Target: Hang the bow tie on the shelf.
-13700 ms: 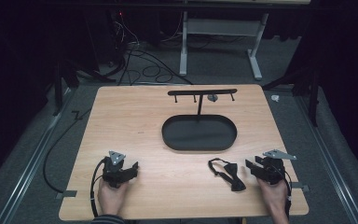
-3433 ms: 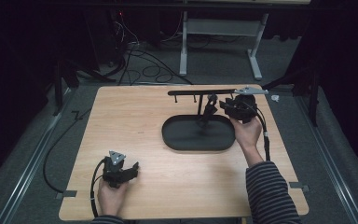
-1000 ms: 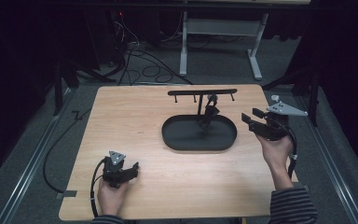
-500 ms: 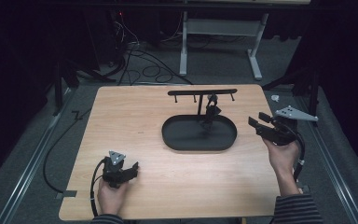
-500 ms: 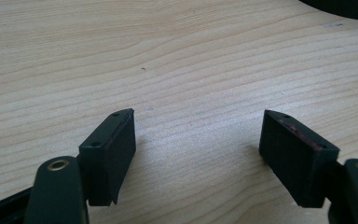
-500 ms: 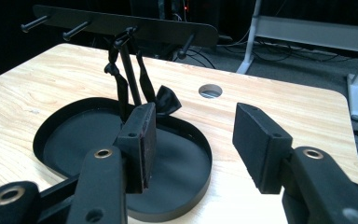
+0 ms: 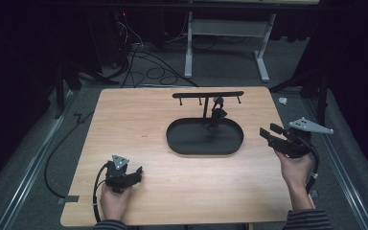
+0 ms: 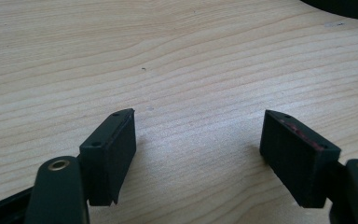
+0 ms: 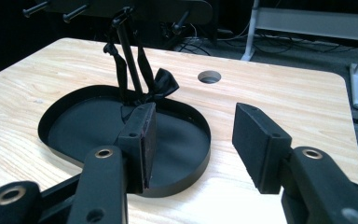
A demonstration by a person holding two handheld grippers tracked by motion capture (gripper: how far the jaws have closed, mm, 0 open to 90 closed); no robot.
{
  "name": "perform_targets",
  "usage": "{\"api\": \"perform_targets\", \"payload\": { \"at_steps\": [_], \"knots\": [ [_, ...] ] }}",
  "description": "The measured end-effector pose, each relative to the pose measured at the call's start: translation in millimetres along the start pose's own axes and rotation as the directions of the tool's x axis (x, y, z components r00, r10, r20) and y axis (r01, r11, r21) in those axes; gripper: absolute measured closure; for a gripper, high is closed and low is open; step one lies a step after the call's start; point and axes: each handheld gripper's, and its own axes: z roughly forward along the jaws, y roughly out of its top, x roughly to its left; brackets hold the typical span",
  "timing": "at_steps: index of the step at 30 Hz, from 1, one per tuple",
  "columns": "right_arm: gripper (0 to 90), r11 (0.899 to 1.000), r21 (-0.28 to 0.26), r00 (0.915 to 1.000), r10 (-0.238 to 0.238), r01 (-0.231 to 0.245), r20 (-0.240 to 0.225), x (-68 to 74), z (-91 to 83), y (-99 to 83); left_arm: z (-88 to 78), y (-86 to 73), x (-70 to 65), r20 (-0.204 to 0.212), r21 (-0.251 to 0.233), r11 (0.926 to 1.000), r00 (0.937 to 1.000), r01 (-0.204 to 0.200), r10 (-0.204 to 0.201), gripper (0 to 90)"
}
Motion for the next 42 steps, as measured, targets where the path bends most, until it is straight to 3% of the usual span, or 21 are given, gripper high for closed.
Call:
{"api": "perform_targets", "payload": {
  "at_steps": [22,42],
  "knots": [
    [52.1,1.0,0.002,0.9993,0.028,-0.028,-0.023,3.3,-10.7,-21.7,0.0,0.0,-0.1,-0.001,0.0,1.0,1.0,0.0,0.0,27.2],
    [52.6,0.998,0.05,0.9969,0.045,-0.041,-0.065,9.4,-2.7,-45.3,0.0,0.0,-0.1,-0.002,0.0,1.0,1.0,-0.001,0.001,27.2]
  ]
}}
